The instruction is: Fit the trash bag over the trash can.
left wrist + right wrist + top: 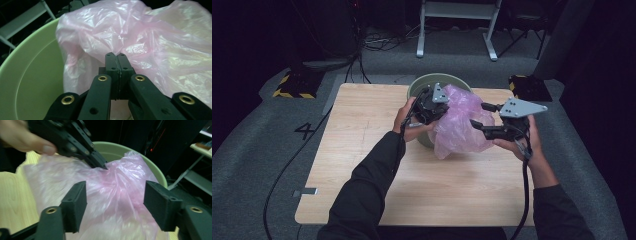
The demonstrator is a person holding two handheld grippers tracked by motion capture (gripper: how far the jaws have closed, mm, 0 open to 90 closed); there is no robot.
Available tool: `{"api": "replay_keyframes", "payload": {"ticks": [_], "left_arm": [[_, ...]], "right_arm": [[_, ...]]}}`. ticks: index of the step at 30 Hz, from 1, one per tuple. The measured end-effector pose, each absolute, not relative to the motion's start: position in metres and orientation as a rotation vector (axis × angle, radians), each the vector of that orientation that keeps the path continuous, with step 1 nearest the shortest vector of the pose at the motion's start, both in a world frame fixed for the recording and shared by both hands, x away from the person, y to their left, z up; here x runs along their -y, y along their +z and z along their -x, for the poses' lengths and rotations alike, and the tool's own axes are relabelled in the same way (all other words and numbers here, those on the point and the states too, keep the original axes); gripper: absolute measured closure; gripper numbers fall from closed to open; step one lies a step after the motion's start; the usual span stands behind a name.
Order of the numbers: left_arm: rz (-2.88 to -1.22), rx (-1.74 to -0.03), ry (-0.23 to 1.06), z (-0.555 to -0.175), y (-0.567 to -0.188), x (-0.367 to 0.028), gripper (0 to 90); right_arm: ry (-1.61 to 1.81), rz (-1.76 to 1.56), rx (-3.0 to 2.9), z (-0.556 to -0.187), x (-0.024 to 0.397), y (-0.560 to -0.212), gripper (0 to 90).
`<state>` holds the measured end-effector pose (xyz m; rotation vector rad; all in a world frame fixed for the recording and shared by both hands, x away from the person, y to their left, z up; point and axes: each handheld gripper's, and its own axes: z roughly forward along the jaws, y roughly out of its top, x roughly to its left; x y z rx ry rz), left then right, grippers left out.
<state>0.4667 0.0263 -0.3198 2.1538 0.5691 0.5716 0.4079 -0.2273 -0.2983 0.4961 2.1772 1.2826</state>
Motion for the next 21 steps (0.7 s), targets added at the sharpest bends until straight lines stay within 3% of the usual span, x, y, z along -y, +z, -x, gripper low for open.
{"api": "replay_keyframes", "payload": {"ticks": [7, 17, 19, 20, 21], "left_arm": [[-2.133, -0.633, 0.559, -0.473, -0.321, -0.037, 89.1], [-2.115, -0.694, 0.569, -0.477, -0.321, -0.052, 88.9], [-2.105, -0.703, 0.568, -0.476, -0.321, -0.054, 87.1], [-2.098, -0.706, 0.566, -0.476, -0.32, -0.056, 85.8], [-2.091, -0.708, 0.558, -0.476, -0.32, -0.058, 85.0]], "right_arm": [[1.39, -0.369, -2.167, -0.365, 0.24, -0.31, 28.8], [1.43, -0.237, -2.241, -0.336, 0.237, -0.33, 21.8], [1.383, -0.243, -2.223, -0.337, 0.233, -0.334, 25.6], [1.367, -0.245, -2.222, -0.338, 0.232, -0.336, 31.0], [1.354, -0.23, -2.228, -0.34, 0.231, -0.338, 41.8]]}}
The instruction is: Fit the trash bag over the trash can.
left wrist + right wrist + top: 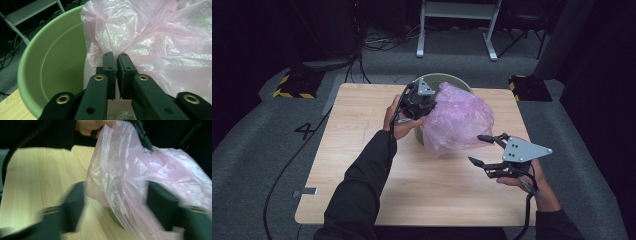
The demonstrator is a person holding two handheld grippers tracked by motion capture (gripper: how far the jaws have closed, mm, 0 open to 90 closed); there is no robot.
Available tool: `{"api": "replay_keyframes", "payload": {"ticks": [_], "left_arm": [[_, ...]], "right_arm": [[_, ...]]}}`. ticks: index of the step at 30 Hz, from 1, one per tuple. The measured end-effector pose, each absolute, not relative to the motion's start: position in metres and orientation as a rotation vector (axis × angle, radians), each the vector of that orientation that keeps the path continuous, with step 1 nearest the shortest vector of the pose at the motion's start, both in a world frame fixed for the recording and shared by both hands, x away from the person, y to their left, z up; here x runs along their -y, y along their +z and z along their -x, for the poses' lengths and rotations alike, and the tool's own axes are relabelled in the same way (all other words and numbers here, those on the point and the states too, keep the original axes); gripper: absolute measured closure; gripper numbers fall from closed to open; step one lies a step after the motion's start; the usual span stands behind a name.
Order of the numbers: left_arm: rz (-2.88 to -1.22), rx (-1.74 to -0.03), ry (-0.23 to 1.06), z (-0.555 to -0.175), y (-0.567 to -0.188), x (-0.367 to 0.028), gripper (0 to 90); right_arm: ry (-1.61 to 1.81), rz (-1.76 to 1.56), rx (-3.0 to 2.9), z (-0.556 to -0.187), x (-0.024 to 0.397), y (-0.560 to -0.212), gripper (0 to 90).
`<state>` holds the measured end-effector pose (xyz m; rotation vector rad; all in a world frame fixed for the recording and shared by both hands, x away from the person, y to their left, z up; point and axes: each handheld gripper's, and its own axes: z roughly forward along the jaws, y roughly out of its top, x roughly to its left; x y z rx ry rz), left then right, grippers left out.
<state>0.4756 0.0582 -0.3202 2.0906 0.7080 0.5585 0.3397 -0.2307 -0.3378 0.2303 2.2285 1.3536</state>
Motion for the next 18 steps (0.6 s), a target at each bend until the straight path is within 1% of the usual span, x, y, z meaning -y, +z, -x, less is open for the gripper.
{"api": "replay_keyframes", "payload": {"ticks": [2, 3, 4, 6, 7, 9, 10, 11, 12, 13, 14, 15, 16, 18], "left_arm": [[-2.086, -0.702, 0.558, -0.474, -0.32, -0.061, 83.4], [-2.087, -0.701, 0.55, -0.474, -0.319, -0.063, 82.1], [-2.086, -0.701, 0.55, -0.474, -0.319, -0.064, 81.4], [-2.078, -0.697, 0.552, -0.473, -0.32, -0.067, 78.7], [-2.078, -0.689, 0.549, -0.472, -0.32, -0.069, 78.5], [-2.07, -0.69, 0.55, -0.471, -0.321, -0.072, 77.5], [-2.071, -0.684, 0.547, -0.471, -0.321, -0.073, 77.6], [-2.075, -0.686, 0.551, -0.47, -0.322, -0.075, 77.6], [-2.075, -0.687, 0.551, -0.47, -0.322, -0.076, 77.5], [-2.075, -0.691, 0.547, -0.471, -0.323, -0.077, 77.1], [-2.074, -0.694, 0.543, -0.471, -0.323, -0.078, 76.7], [-2.074, -0.696, 0.547, -0.471, -0.324, -0.079, 75.4], [-2.072, -0.699, 0.547, -0.471, -0.324, -0.08, 75.0], [-2.073, -0.7, 0.541, -0.47, -0.325, -0.08, 75.0]], "right_arm": [[1.312, -0.243, -2.206, -0.343, 0.228, -0.341, 48.2], [1.285, -0.243, -2.207, -0.347, 0.226, -0.343, 59.2], [1.277, -0.24, -2.204, -0.349, 0.225, -0.344, 61.6], [1.261, -0.255, -2.183, -0.353, 0.225, -0.345, 72.6], [1.266, -0.258, -2.171, -0.357, 0.225, -0.345, 75.4], [1.268, -0.272, -2.152, -0.36, 0.226, -0.345, 75.7], [1.27, -0.265, -2.159, -0.362, 0.226, -0.345, 73.9], [1.271, -0.254, -2.171, -0.362, 0.226, -0.345, 69.7], [1.267, -0.259, -2.163, -0.362, 0.226, -0.345, 61.5], [1.275, -0.263, -2.161, -0.362, 0.226, -0.345, 56.5], [1.283, -0.268, -2.164, -0.362, 0.226, -0.345, 53.2], [1.28, -0.267, -2.165, -0.363, 0.226, -0.345, 43.7], [1.28, -0.265, -2.173, -0.363, 0.225, -0.346, 39.3], [1.253, -0.275, -2.169, -0.364, 0.222, -0.347, 34.5]]}}
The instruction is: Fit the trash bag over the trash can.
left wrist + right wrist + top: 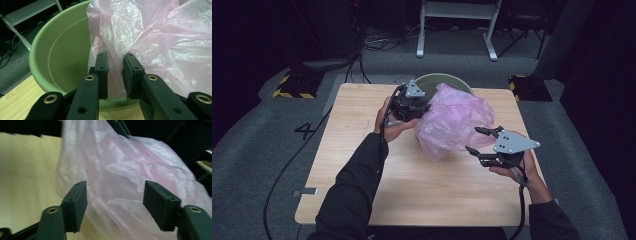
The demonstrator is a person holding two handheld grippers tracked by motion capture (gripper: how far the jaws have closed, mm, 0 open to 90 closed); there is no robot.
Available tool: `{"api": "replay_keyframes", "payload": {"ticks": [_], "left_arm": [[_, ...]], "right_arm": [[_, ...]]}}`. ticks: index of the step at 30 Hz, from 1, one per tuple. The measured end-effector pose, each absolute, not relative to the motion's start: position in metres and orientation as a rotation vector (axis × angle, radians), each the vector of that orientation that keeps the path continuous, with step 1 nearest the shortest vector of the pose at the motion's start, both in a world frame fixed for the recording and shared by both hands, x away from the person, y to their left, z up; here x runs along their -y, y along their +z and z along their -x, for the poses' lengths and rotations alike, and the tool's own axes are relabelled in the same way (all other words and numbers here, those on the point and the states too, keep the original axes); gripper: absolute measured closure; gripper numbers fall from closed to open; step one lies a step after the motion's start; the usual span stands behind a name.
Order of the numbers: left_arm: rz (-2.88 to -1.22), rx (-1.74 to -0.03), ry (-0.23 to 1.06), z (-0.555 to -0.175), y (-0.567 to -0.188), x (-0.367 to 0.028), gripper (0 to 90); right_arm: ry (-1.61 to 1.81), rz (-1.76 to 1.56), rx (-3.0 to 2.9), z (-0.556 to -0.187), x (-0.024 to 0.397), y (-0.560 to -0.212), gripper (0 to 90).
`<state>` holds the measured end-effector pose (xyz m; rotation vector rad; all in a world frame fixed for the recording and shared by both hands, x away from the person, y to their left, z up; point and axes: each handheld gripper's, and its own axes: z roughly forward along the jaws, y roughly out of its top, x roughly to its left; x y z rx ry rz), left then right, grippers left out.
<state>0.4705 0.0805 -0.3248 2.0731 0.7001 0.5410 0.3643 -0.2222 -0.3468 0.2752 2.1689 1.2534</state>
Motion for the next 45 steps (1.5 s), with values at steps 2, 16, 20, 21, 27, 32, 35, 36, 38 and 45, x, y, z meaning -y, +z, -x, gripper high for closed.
{"api": "replay_keyframes", "payload": {"ticks": [2, 16, 20, 21, 27, 32, 35, 36, 38, 45], "left_arm": [[-2.07, -0.702, 0.535, -0.47, -0.325, -0.081, 73.6], [-1.976, -0.576, 0.517, -0.439, -0.309, -0.095, 34.1], [-1.957, -0.525, 0.492, -0.426, -0.302, -0.094, 22.4], [-1.952, -0.515, 0.49, -0.424, -0.3, -0.094, 21.6], [-1.967, -0.428, 0.466, -0.407, -0.295, -0.086, 17.6], [-2.028, -0.392, 0.519, -0.401, -0.301, -0.073, 21.7], [-2.069, -0.413, 0.563, -0.404, -0.304, -0.065, 31.1], [-2.079, -0.43, 0.579, -0.406, -0.304, -0.063, 35.1], [-2.101, -0.42, 0.581, -0.409, -0.305, -0.06, 49.2], [-2.146, -0.434, 0.633, -0.418, -0.309, -0.056, 84.7]], "right_arm": [[1.181, -0.29, -2.134, -0.366, 0.218, -0.348, 34.3], [1.088, -0.341, -2.041, -0.39, 0.215, -0.338, 88.3], [1.089, -0.349, -2.037, -0.395, 0.21, -0.331, 88.3], [1.096, -0.354, -2.038, -0.397, 0.208, -0.329, 88.3], [1.111, -0.382, -2.036, -0.405, 0.203, -0.324, 88.3], [1.115, -0.396, -2.038, -0.411, 0.201, -0.32, 87.3], [1.114, -0.399, -2.039, -0.413, 0.199, -0.317, 86.1], [1.114, -0.396, -2.039, -0.414, 0.199, -0.317, 85.8], [1.113, -0.391, -2.04, -0.414, 0.198, -0.316, 84.8], [1.129, -0.377, -2.055, -0.413, 0.198, -0.317, 76.6]]}}
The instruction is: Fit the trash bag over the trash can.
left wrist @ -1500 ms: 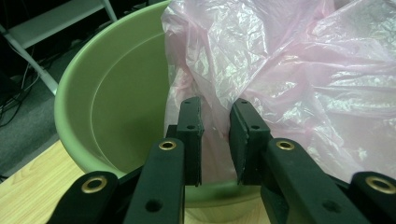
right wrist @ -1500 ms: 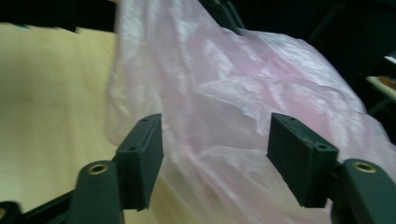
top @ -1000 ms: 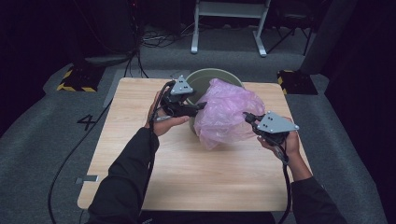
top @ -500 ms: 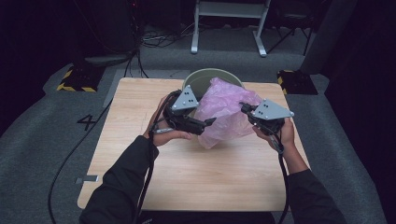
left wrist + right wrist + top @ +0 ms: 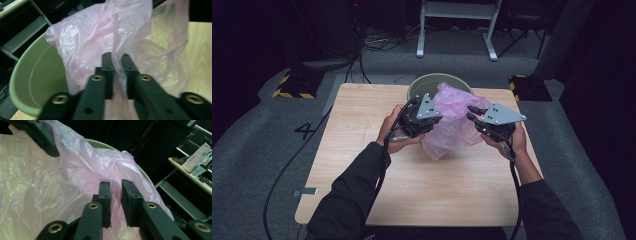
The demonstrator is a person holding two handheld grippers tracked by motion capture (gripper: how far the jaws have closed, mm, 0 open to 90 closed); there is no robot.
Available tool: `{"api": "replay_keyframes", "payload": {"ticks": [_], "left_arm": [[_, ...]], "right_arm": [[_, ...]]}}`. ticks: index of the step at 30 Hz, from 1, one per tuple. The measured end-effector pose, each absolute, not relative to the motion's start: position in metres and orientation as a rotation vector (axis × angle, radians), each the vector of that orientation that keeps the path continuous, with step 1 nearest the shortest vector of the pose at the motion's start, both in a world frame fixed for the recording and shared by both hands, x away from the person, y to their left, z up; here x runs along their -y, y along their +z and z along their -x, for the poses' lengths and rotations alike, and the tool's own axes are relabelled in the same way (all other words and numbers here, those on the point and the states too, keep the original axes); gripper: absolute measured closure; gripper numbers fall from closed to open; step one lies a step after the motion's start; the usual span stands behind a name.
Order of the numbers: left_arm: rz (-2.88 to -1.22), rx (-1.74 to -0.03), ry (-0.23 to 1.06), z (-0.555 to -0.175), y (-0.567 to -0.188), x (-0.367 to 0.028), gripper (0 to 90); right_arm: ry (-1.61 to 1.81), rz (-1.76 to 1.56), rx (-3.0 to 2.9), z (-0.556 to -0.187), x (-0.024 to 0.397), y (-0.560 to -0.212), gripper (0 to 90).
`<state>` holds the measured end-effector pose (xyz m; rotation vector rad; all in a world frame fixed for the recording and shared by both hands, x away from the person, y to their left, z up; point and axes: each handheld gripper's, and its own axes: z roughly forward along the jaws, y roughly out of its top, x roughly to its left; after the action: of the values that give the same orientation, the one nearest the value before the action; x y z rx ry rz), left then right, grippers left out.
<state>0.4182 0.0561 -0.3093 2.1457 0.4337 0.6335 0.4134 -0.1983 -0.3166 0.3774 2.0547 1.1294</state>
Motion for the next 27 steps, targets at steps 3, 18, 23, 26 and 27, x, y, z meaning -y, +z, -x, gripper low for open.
{"api": "replay_keyframes", "payload": {"ticks": [3, 18, 23, 26, 27], "left_arm": [[-2.121, -0.493, 0.619, -0.425, -0.309, -0.059, 89.1], [-2.091, -0.613, 0.6, -0.441, -0.311, -0.069, 89.6], [-2.095, -0.632, 0.6, -0.444, -0.312, -0.069, 89.5], [-2.094, -0.636, 0.588, -0.446, -0.313, -0.069, 89.5], [-2.085, -0.646, 0.586, -0.447, -0.314, -0.069, 89.5]], "right_arm": [[1.163, -0.386, -2.055, -0.411, 0.201, -0.317, 64.5], [1.258, -0.264, -2.045, -0.362, 0.214, -0.328, 36.3], [1.303, -0.172, -2.093, -0.34, 0.212, -0.336, 36.1], [1.298, -0.115, -2.147, -0.337, 0.204, -0.347, 35.3], [1.28, -0.118, -2.151, -0.338, 0.202, -0.351, 34.7]]}}
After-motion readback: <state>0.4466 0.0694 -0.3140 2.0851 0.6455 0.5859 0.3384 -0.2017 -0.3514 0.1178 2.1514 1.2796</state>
